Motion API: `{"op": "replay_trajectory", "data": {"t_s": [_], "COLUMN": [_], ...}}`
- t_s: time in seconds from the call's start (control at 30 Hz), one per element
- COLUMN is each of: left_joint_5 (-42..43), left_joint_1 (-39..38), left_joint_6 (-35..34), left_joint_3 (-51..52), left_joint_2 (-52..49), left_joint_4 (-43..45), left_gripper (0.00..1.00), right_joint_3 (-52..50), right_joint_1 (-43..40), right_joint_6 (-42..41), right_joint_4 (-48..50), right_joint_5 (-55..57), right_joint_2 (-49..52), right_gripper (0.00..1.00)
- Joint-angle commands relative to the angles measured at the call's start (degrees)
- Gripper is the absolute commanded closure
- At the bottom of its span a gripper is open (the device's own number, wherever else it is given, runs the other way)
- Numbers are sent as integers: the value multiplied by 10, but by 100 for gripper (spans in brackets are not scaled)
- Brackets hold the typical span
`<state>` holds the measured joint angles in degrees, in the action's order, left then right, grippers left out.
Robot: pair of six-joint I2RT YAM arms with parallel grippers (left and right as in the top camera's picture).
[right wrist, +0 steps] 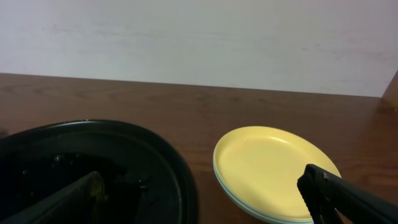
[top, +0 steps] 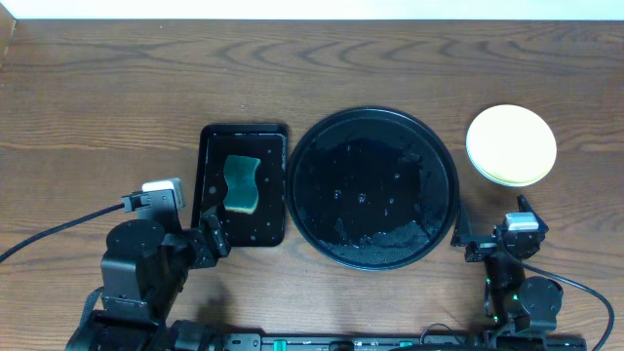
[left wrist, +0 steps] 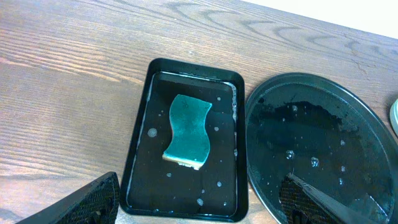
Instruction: Clean dirty plates on tray and stack at the side
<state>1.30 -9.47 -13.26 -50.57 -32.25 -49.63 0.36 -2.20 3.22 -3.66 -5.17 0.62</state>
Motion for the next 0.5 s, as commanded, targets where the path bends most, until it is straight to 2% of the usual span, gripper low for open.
{"op": "replay_trajectory", "data": {"t_s": [0.0, 0.3, 0.47], "left_joint_5": [-5, -33, -44], "left_joint_1": [2, 5, 16], "left_joint_6": [1, 32, 32], "left_joint_3": [4, 26, 134], "left_joint_2": [1, 16, 80], "left_joint_4": [-1, -12, 89], "left_gripper": [17, 17, 17], "right_joint_3": [-1, -1, -1], "right_joint_1": [-4, -4, -4], "right_joint_6": [0, 0, 0], "right_joint_4": [-2, -2, -2], "right_joint_5": [-5, -5, -5], "right_joint_2": [-3, -3, -3], "right_gripper": [1, 1, 1]}}
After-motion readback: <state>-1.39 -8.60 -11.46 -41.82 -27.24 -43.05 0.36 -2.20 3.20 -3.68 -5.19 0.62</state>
